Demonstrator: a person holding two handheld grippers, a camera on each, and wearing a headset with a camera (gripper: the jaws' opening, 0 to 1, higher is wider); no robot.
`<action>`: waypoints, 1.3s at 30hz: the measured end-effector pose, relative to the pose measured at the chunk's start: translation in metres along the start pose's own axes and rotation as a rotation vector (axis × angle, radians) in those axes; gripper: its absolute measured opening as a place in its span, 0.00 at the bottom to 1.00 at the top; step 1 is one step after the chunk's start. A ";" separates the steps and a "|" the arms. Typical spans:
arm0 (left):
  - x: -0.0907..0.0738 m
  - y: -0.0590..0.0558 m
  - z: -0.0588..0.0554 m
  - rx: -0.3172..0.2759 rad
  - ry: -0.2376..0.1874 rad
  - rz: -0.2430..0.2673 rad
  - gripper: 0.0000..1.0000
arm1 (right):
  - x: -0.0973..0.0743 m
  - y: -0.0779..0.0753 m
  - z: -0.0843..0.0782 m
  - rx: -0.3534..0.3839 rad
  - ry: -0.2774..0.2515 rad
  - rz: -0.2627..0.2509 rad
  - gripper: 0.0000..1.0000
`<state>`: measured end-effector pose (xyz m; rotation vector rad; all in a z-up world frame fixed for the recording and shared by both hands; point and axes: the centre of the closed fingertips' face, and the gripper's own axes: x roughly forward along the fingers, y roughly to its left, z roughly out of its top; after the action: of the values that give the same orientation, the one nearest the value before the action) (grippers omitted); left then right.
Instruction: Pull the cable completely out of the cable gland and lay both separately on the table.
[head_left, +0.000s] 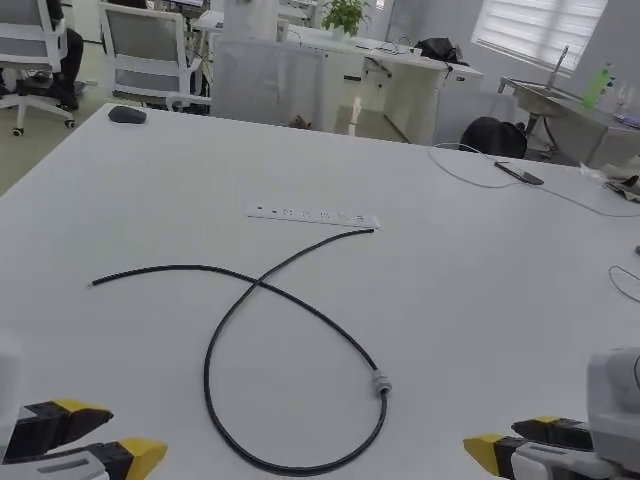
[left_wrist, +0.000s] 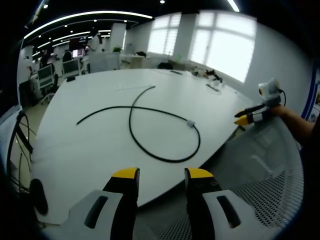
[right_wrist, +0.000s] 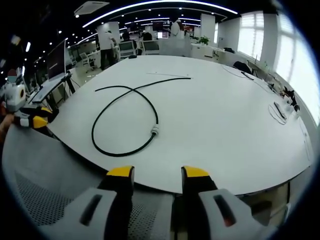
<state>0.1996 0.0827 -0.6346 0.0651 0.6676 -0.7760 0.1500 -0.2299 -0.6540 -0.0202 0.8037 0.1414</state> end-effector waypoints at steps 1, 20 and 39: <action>0.000 0.001 0.001 -0.001 -0.004 0.003 0.37 | 0.000 0.000 0.000 0.000 0.000 0.000 0.40; -0.001 0.002 0.001 -0.002 -0.005 0.010 0.36 | 0.000 0.000 0.001 0.003 -0.005 0.000 0.40; 0.000 0.003 0.001 -0.001 0.000 0.018 0.36 | 0.000 0.000 0.000 0.005 0.003 0.003 0.39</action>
<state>0.2017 0.0846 -0.6344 0.0700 0.6669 -0.7582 0.1498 -0.2300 -0.6543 -0.0151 0.8067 0.1420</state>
